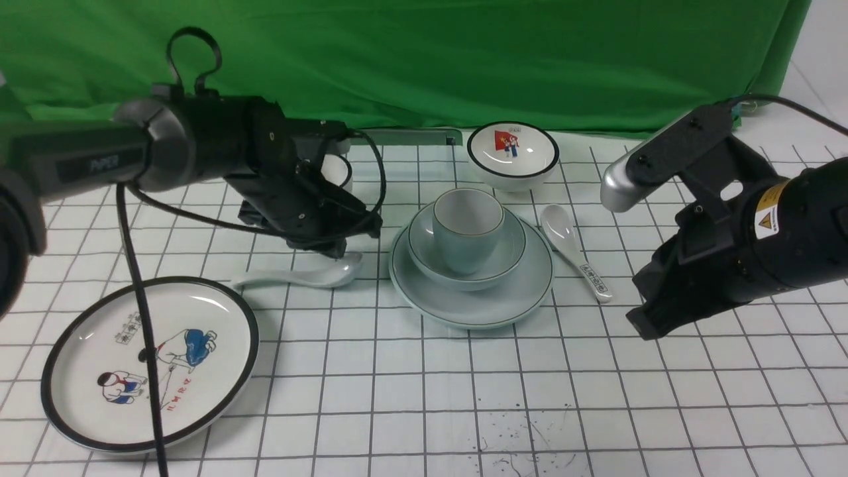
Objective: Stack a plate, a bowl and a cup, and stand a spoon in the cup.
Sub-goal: Use the left arm to grab a blue soup spoon
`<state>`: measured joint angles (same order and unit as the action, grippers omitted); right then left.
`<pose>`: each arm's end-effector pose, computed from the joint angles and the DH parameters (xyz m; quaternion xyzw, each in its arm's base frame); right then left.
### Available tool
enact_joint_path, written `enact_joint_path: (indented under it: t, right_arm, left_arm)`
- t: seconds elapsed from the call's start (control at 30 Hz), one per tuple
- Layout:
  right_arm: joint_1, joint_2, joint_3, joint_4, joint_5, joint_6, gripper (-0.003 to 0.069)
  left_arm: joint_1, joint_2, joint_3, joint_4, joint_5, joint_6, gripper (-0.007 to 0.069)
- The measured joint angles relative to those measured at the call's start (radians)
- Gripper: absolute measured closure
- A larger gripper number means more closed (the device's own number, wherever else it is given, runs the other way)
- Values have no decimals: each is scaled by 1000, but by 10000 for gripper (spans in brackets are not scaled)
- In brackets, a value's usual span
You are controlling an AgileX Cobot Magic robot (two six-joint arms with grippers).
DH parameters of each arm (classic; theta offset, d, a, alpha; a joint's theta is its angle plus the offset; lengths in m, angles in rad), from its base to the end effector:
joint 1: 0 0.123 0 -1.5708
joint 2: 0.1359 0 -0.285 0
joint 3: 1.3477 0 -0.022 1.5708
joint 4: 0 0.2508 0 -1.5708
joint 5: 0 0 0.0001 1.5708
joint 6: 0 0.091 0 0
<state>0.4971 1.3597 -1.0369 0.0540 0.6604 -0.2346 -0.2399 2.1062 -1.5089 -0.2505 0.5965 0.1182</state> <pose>0.2485 0.1383 0.2990 -0.3238 0.8861 0.0658 0.3251 0.4325 -0.1189 0.1629 0.0889 0.9652 -0.1058 0.2222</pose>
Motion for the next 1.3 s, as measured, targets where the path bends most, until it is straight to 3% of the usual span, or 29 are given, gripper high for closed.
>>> enact_joint_path:
  t: [0.13, 0.2, 0.3, 0.4, 0.67, 0.8, 0.83, 0.9, 0.97, 1.03, 1.17, 1.3]
  right_arm:
    - [0, 0, 0, 0, -2, 0, 645]
    - [0, 0, 0, 0, -3, 0, 645]
    - [0, 0, 0, -1, -5, 0, 645]
    - [0, 0, 0, -1, -6, 0, 644]
    - [0, 0, 1, -1, -16, 0, 640]
    - [0, 0, 4, -1, -22, 0, 639]
    - [0, 0, 5, -1, -22, 0, 639]
    - [0, 0, 6, -1, -22, 0, 638]
    - [0, 0, 7, -1, -22, 0, 638]
    - [0, 0, 7, -1, -22, 0, 638]
    - [0, 0, 7, -1, -22, 0, 638]
    - [0, 0, 7, -1, -22, 0, 638]
  left_arm:
    - [0, 4, -1, -78, 69, 90, 661]
    - [0, 3, -5, -159, 173, 189, 661]
    - [0, 1, -6, -198, 321, 241, 661]
    - [-1, -7, -3, -187, 387, 243, 660]
    - [-1, -150, -1, -105, 287, 136, 627]
    - [-1, -160, -1, -12, 216, 33, 515]
    - [-1, -149, -1, 33, 190, -15, 450]
    - [-1, -139, -1, 64, 168, -48, 389]
    - [0, -114, -1, 90, 151, -84, 265]
    - [0, -95, -1, 93, 151, -90, 197]
    - [0, -56, -1, 93, 152, -83, 160]
    - [0, -24, -1, 89, 162, -59, 205]
